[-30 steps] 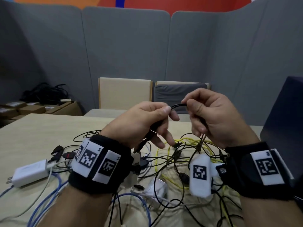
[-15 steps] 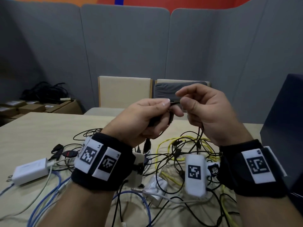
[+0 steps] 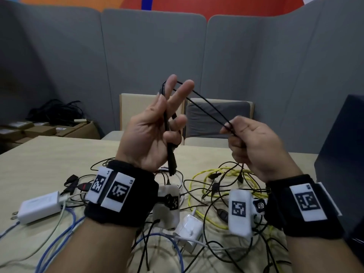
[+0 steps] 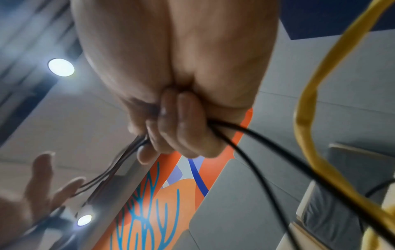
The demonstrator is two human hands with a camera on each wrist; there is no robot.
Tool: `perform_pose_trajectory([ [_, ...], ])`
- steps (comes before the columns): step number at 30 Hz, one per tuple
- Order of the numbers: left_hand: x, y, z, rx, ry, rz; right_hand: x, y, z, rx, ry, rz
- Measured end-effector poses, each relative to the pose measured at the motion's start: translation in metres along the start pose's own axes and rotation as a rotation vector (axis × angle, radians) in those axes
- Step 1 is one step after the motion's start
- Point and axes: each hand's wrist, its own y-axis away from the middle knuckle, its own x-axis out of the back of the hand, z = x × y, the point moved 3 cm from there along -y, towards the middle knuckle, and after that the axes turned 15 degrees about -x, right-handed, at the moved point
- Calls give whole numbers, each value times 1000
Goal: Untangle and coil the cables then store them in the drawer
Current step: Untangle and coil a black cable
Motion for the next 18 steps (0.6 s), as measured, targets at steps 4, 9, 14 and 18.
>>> perform_pose_trajectory([
  [4,-3,-4,-3,-211,-240,105,-15,-2,11,-75,434,-44],
  [9,5,-6,-5,-369,-552,145,-41,5,10,-40,851,-137],
  [14,5,-3,-15,-262,-967,34,-40,22,-14,68,870,-113],
  [18,3,0,-19,-110,-1160,-32,-27,28,-33,259,812,24],
])
